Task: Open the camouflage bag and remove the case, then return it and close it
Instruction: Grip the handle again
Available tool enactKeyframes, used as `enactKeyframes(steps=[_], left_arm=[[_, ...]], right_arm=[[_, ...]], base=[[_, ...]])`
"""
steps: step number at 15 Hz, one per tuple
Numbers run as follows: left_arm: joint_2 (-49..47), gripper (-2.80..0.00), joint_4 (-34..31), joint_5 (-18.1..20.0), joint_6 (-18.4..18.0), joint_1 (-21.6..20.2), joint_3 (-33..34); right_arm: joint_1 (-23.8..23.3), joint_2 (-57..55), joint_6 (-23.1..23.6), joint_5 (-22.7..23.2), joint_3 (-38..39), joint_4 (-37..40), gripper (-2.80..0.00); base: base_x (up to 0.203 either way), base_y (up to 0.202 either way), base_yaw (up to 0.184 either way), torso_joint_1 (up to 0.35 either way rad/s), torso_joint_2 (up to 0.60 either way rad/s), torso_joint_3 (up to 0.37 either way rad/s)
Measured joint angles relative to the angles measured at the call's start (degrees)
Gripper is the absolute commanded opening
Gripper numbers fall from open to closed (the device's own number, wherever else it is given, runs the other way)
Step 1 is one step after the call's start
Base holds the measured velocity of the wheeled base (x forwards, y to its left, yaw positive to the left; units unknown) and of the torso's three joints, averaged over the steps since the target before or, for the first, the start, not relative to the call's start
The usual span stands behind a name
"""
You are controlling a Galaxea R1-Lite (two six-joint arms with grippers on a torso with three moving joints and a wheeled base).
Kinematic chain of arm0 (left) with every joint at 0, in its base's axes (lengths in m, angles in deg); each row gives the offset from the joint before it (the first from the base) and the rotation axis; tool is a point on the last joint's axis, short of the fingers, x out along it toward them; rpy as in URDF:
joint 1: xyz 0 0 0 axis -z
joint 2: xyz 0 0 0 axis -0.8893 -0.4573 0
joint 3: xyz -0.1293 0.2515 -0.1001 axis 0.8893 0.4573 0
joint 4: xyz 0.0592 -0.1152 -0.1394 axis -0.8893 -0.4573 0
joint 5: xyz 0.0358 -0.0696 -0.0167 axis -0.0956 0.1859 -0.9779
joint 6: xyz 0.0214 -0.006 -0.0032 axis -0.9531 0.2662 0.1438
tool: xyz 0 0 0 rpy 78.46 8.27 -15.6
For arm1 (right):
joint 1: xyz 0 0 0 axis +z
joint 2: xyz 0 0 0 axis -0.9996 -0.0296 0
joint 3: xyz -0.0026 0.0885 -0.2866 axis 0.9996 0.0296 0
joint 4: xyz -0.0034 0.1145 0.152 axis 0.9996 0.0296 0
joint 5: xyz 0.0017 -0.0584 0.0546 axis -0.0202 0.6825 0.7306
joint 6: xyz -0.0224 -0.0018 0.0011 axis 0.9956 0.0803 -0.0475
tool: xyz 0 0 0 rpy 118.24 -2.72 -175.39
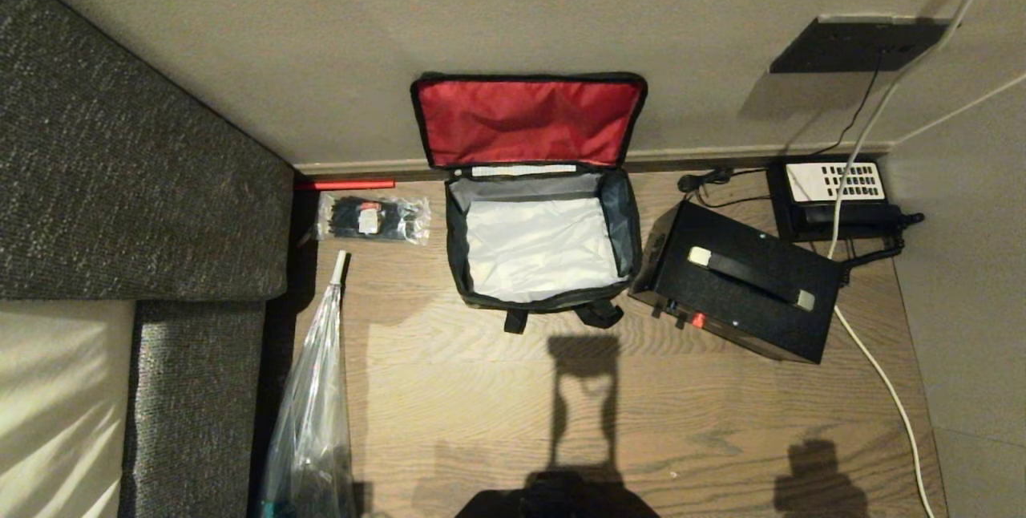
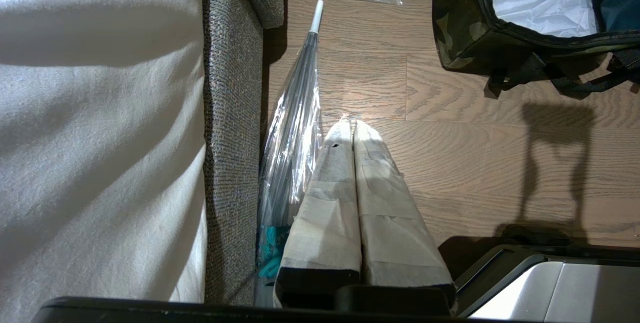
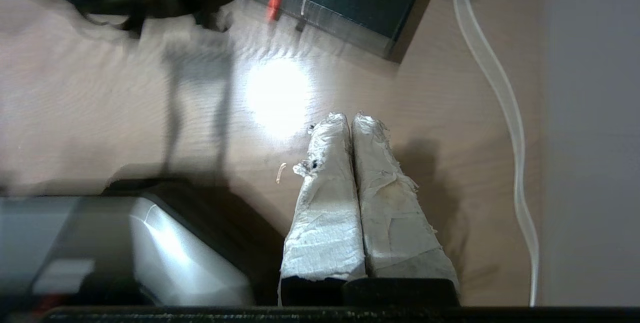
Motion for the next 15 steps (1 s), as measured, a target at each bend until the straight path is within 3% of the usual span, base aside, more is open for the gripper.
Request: enactKeyframes(steps=[3,5,8,10,15], left_arm=[[0.00,-2.80,0.00,0.01,0.01,0.02,0.00],[0.00,-2.80,0.00,-0.01,0.01,0.01,0.00],[0.00,-2.80,0.02,0.00,0.01,0.00,0.00],[0.00,-2.80,0.00,-0.01,0.01,0.00,0.00],[0.00,-2.80,-0.01,0.00,0.01,0.00,0.00]], right_arm=[[-0.07,0.00,-1.67,5.38,-13.87,16.72,-2.80],[-0.07,-0.18,-2.10,9.80,-17.13,23.04,-2.80],[-0.07,-6.34,-4.11,11.68,-18.79,16.14,-2.80],[-0.09,-17.21,-4.31,12.54,-20.39,8.86,-2.80],[-0.18,-58.11,5.24,14.94,-27.54,-9.54,-2.80]], base=[[0.000,0.000,0.000,0.000,0.00,0.000],[0.000,0.000,0.000,0.000,0.00,0.000],[0.000,0.000,0.000,0.000,0.00,0.000],[0.000,0.000,0.000,0.000,0.00,0.000],[0.000,0.000,0.000,0.000,0.00,0.000]])
